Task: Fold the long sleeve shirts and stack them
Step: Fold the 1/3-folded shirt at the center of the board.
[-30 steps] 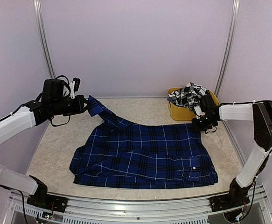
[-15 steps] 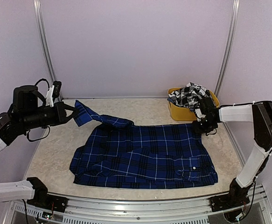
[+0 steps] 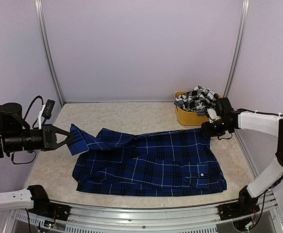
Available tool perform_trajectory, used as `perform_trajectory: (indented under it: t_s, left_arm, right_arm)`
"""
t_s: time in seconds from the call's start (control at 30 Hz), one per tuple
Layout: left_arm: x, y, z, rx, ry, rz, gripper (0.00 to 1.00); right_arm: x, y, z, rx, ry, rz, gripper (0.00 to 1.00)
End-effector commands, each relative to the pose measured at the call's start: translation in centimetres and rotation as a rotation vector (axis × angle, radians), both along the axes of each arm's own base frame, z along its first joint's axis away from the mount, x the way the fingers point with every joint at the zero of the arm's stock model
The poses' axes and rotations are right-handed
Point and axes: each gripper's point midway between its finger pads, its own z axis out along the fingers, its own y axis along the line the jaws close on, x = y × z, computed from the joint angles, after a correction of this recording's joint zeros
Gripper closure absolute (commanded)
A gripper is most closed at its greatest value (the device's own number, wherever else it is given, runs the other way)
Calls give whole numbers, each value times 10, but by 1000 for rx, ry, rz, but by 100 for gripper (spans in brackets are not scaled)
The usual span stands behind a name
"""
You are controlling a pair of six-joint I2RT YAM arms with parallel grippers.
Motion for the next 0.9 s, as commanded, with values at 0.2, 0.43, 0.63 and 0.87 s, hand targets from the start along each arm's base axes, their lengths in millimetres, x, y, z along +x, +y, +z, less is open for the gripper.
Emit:
perform_trajectory:
  t_s: [0.2,0.43,0.63,0.87]
  left_arm:
    - [-29,-10,44,-90,-120,-185,100]
    - [-43,5,96,-167,-252,-185,100]
    - [-43,7,107,-154,-278,-184,100]
    - [-42,11,113,-147,-300,-168,100]
  right_arm:
    - [-14,2,22,19,13,19,41]
    - [-8,5,25,31,12,19,41]
    - [-5,3,47,29,-40,9,41]
    - [-12,8,63,61,-62,35,41]
